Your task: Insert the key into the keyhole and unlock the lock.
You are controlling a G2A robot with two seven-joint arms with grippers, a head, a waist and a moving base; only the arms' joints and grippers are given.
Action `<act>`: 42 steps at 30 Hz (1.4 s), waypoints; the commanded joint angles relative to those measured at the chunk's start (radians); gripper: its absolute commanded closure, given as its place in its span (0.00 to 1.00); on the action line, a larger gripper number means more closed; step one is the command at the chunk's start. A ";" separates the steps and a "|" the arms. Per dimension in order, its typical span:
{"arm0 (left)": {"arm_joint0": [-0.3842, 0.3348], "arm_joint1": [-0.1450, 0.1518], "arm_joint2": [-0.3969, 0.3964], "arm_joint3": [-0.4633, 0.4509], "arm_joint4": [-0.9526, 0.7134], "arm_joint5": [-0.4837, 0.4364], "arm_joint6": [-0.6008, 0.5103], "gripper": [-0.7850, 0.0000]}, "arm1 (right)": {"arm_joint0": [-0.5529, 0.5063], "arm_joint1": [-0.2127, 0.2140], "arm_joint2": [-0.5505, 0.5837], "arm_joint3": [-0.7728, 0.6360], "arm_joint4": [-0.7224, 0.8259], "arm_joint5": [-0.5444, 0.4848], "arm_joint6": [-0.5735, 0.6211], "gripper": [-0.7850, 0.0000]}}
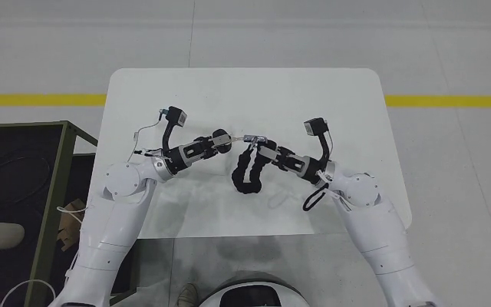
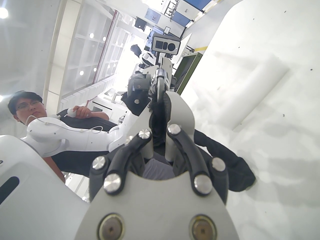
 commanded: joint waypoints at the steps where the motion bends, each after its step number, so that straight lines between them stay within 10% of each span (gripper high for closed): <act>1: 0.000 -0.001 -0.001 0.000 0.000 -0.002 -0.002 1.00 | 0.002 0.001 -0.002 0.000 -0.007 0.004 0.005 1.00; 22: -0.003 -0.002 -0.044 0.036 -0.026 0.017 0.012 1.00 | -0.003 0.015 0.072 0.013 0.077 0.021 0.006 1.00; 27: 0.041 -0.009 -0.069 -0.065 0.087 -0.219 0.194 1.00 | -0.050 0.018 0.080 -0.052 0.163 0.051 -0.003 1.00; 33: 0.004 -0.039 -0.041 0.064 0.370 -0.590 0.514 1.00 | -0.028 0.025 0.104 -0.026 0.254 0.068 0.073 1.00; 42: -0.015 -0.049 -0.035 0.113 0.457 -0.612 0.595 1.00 | -0.009 0.030 0.119 -0.003 0.256 0.055 0.108 1.00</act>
